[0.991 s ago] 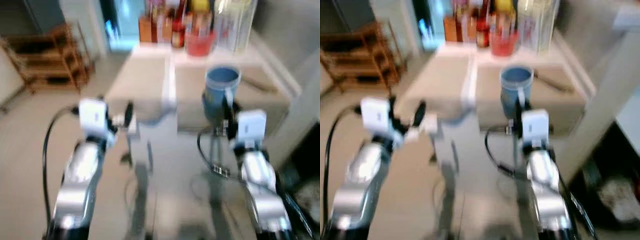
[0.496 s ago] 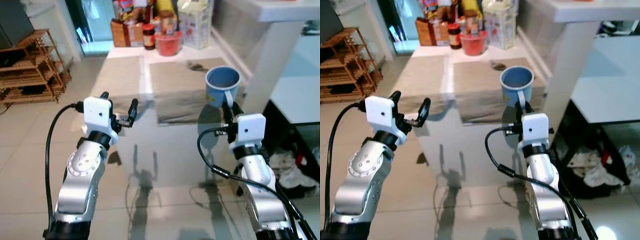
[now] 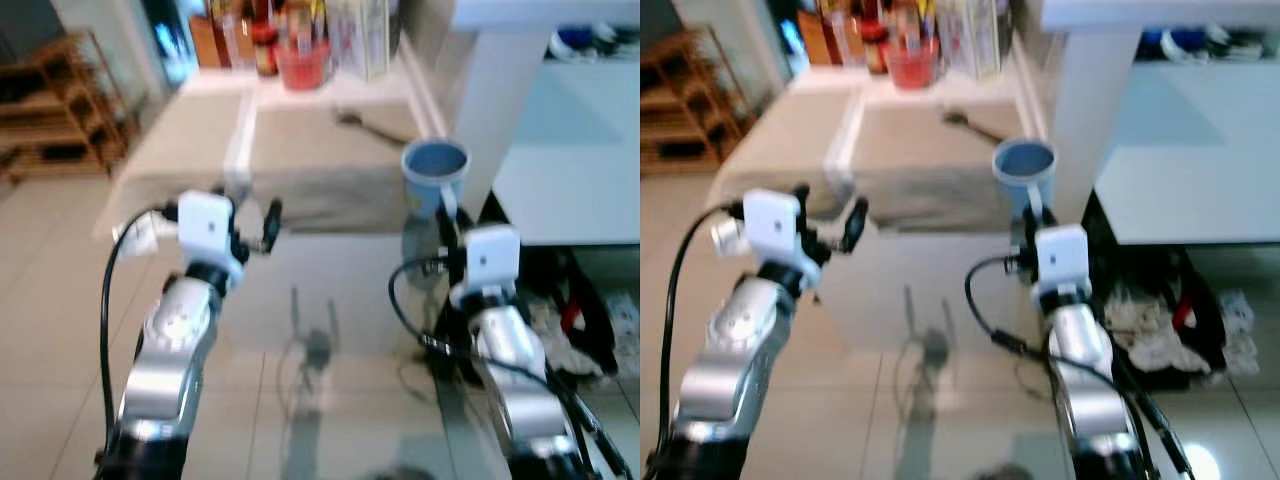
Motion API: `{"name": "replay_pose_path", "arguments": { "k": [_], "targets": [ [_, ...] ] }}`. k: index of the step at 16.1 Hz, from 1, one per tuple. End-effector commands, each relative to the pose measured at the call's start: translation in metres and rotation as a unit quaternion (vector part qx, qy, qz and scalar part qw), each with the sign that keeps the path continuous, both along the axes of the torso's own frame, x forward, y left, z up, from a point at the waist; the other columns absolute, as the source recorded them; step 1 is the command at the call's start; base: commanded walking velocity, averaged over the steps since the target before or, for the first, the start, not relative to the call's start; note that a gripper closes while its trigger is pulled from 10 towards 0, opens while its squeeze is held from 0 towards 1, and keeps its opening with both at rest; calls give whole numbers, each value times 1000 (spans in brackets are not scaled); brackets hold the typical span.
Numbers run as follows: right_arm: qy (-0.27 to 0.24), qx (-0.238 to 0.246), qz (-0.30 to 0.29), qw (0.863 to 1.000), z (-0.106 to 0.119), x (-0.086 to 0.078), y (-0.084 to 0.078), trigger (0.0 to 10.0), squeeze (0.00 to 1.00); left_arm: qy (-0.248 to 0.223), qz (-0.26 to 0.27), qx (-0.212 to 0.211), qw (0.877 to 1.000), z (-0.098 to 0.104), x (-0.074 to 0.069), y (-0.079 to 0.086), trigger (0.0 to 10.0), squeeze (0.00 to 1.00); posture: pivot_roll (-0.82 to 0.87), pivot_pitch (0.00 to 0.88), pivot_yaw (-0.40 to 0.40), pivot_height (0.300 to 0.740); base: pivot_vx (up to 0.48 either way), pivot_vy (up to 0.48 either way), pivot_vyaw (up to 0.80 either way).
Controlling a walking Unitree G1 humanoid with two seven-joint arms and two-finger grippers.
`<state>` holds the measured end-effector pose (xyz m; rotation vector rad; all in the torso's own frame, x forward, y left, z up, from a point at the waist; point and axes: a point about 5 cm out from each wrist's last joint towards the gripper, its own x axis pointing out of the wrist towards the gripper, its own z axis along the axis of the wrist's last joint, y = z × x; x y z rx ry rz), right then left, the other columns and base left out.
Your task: Setting the table
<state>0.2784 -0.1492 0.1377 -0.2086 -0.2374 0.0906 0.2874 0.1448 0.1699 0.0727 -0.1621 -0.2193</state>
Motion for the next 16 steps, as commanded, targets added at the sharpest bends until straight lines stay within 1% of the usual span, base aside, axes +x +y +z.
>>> {"name": "replay_pose_path", "arguments": {
  "k": [1, 6, 11, 13, 16],
  "targets": [
    [-2, -6, -3, 1000, 2, 1, -3, 0, 0, 1, 2, 4, 1000, 0, 1, -2, 10000, 0, -132, 0, 82, 740, 0, -431, 0],
    [-4, -7, -1, 1000, 2, 3, -2, 0, 0, -4, -12, 6, 1000, 1, 2, -7, 10000, 0, -135, 0, 87, 740, 0, -428, 0],
    [-6, -6, -4, 1000, 1, 3, -1, 0, 0, -2, -20, 11, 1000, 1, 6, -7, 10000, 0, -140, 0, 99, 740, 0, -428, 0],
    [-6, -6, -3, 1000, 1, 3, 0, 0, 0, 5, -16, 8, 1000, -1, 9, -5, 10000, 0, -142, 0, 101, 740, 240, -412, 0],
    [-6, -7, -3, 1000, 0, 3, -1, 0, 0, 8, -17, 17, 1000, -3, 11, -5, 10000, 0, -147, 0, 105, 740, 245, -409, 0]
  ]
}}
